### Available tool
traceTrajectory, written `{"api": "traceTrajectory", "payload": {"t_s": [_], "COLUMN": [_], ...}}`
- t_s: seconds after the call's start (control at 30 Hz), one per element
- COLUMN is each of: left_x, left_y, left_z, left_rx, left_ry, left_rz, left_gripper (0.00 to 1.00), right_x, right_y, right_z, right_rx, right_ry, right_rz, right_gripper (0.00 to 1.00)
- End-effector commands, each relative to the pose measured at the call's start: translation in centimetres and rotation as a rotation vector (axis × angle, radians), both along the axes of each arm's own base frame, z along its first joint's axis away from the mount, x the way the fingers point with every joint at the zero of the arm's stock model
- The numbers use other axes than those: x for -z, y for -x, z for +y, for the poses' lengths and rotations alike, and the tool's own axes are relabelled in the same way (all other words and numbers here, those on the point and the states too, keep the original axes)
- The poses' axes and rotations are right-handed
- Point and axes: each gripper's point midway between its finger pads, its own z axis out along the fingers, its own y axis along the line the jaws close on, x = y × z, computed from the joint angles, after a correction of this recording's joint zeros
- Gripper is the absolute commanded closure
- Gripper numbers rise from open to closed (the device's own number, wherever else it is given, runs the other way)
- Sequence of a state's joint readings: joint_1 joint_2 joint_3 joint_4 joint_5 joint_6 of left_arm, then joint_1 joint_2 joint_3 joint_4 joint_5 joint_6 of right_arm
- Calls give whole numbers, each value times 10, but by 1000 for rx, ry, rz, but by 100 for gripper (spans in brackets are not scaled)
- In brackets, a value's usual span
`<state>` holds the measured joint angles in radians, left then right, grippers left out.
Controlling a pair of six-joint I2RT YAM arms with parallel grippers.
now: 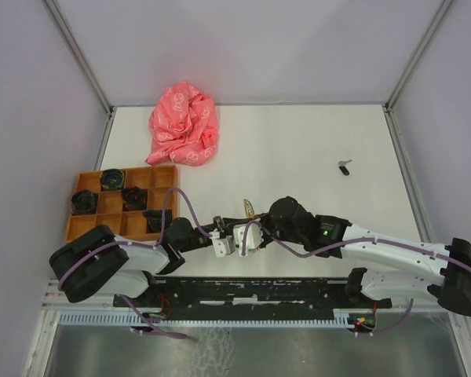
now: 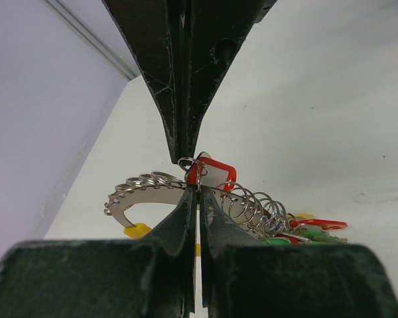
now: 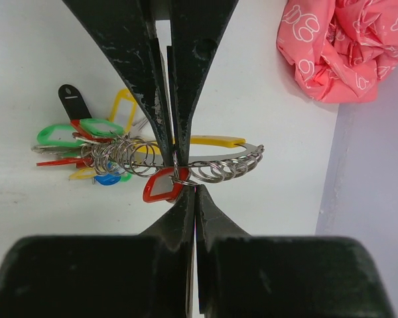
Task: Put the keys on the keyring
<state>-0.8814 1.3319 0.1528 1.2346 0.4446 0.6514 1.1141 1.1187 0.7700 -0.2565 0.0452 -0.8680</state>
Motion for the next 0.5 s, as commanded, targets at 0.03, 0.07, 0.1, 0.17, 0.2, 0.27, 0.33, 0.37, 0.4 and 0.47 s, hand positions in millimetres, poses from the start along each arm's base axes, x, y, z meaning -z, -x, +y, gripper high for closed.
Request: {"api": "traceTrajectory", "payload": {"t_s": [0.03, 0.07, 0.1, 0.17, 0.2, 0.27, 0.33, 0.37, 0.4, 0.47], "left_x": [-39, -40, -40, -42, -43, -44, -43, -43, -43, -42], "left_y": [-10, -12, -13, -14, -14, -14, -14, -14, -14, -14], "left_z": [-4, -3, -3, -2, -2, -3, -3, -4, -4, -4], "left_rx": [-44, -55, -62, -66, -66, -67, -67, -67, -66, -63], "left_ry": [112, 117, 121, 132, 137, 142, 139, 138, 137, 129], "left_rz": [-45, -37, -30, -20, -17, -14, -10, -8, -7, -2], "left_gripper": [97, 97, 97, 97, 97, 97, 97, 97, 97, 97], "right_x": [-28, -28, -27, -25, -25, -24, -24, -25, -24, -24], "right_y": [4, 5, 6, 7, 7, 8, 8, 8, 8, 9], "right_z": [15, 13, 12, 9, 7, 7, 8, 9, 10, 12], "right_rx": [-37, -35, -36, -35, -33, -33, -35, -37, -39, -46], "right_ry": [-86, -81, -75, -62, -58, -57, -60, -64, -65, -63], "right_rz": [6, 9, 12, 19, 21, 23, 23, 24, 28, 32], "right_gripper": [99, 99, 99, 99, 99, 99, 99, 99, 99, 99]}}
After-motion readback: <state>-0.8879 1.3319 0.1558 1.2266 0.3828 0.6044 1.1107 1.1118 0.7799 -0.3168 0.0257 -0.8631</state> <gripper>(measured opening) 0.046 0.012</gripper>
